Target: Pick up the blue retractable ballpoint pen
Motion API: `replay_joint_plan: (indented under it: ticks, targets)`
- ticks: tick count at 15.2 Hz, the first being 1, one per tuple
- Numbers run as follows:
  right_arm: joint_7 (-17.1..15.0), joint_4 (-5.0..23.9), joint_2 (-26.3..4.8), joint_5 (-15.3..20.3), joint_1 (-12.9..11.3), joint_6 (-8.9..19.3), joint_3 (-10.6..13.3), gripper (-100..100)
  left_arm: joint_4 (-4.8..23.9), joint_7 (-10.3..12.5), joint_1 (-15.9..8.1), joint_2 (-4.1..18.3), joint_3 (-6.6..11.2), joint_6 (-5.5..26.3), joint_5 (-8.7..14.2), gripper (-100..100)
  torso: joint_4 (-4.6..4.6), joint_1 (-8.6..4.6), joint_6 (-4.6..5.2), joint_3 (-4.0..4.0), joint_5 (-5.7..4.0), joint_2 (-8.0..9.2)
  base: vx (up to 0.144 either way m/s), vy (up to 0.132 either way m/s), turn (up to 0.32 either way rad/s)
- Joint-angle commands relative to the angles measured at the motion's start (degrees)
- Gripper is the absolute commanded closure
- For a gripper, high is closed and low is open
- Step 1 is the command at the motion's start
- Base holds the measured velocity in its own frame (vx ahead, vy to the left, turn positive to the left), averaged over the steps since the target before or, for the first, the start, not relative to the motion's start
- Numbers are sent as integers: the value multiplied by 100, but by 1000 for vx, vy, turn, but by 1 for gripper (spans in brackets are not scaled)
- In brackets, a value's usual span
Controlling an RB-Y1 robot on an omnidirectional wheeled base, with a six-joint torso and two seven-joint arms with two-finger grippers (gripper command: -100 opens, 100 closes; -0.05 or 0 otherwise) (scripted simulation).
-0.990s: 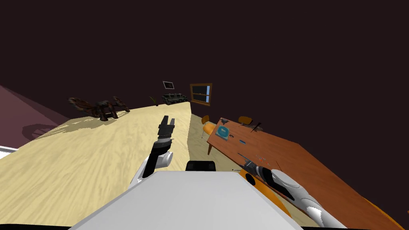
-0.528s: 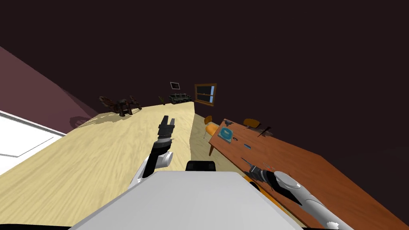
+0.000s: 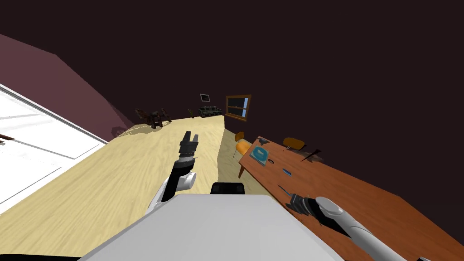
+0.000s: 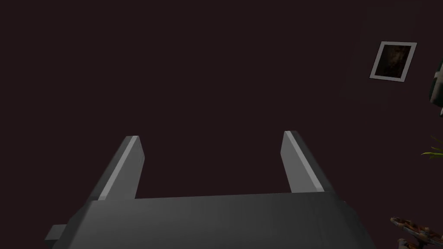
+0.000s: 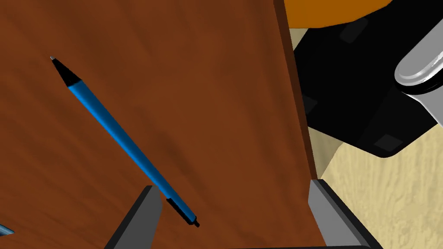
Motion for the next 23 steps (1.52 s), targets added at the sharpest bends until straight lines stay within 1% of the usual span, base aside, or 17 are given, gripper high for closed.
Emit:
replay_joint_plan:
  ticks: [1, 2, 3, 4, 5, 8, 12, 14, 15, 16, 17, 18, 19, 20, 21, 22, 23]
  targets:
    - [1, 256, -59, 286, -106, -7, 166, -100, 0, 0, 0, 0, 0, 0, 0, 0, 0, 0, 0, 0, 0, 0, -4, -34, 207]
    - [1, 256, -59, 296, -106, -7, 166, -100, 0, 0, 0, 0, 0, 0, 0, 0, 0, -1, -2, 0, 0, -1, -4, -34, 191]
    - [52, 452, -90, 469, -177, -34, 256, -100, 0, 0, 0, 0, 0, 0, 0, 0, 0, -1, 0, 0, 0, -1, -9, -35, 209]
    - [52, 452, -90, 469, -177, -34, 256, -100, 0, 0, 0, 0, 0, 0, 0, 0, 0, -2, -1, 0, 0, 1, -12, -31, 189]
    - [99, 632, -114, 628, -242, -58, 341, -100, 0, 0, 0, 0, 0, 0, 0, 0, 1, -1, -1, 1, 0, 1, -11, -29, 207]
    - [143, 796, -133, 773, -300, -79, 420, -100, 0, 0, 0, 0, 0, 0, 0, 0, 1, 1, -2, 1, 1, 1, -12, -29, 187]
    - [268, 1252, -176, 1170, -466, -133, 644, -100, 0, 0, 0, 0, 0, 0, 0, 0, 1, -3, -1, 2, -1, 3, -19, -35, 209]
    - [305, 1259, -166, 1129, -470, -142, 618, -100, 0, 0, 0, 0, 0, 0, 0, 0, 2, -3, 0, 3, 0, 5, -16, -32, 127]
    - [32, 1189, -217, 926, -497, -30, 911, -100, 0, 0, 1, 0, 1, 0, 0, 0, 1, 0, 4, 2, -1, 3, -74, -28, 370]
    - [-15, 1189, -217, 926, -497, -30, 930, -100, 0, 0, -2, 0, -1, 0, 0, 0, 3, 1, -9, 7, 0, 14, -127, -50, 351]
    - [-145, 1081, -269, 709, -506, 87, 1111, -100, 0, 0, -1, 0, 0, 0, 0, 0, 6, -4, -3, 16, -1, 29, -169, -88, 368]
    - [-273, 1081, -269, 709, -506, 87, 1231, -100, 0, 0, -2, 0, 0, 0, 0, 0, 10, -15, -5, 26, -2, 46, -208, -90, 283]
    - [-349, 1081, -269, 709, -506, 87, 1235, -100, 0, 0, -2, 1, 0, 0, 0, 0, 13, -20, 1, 36, -5, 64, -162, -60, 69]
    - [-515, 973, -321, 493, -515, 204, 1448, -100, 1, 0, -1, 0, 1, 0, 0, 0, 14, -18, 7, 37, -5, 64, -158, -50, 223]
    - [-668, 973, -321, 493, -515, 204, 1540, -100, 1, 0, -2, 0, 0, 1, 0, 0, 14, -14, 0, 37, -4, 64, -163, -37, 307]
    - [-813, 865, -373, 293, -524, 321, 1694, -100, 1, 0, -2, 0, 0, 1, 0, 0, 15, -9, -1, 37, -3, 64, -168, -38, 399]
    - [-921, 865, -373, 276, -524, 321, 1814, -100, 1, 0, -3, 0, 0, 1, 0, 0, 15, -8, -5, 37, -2, 63, -135, 7, 392]
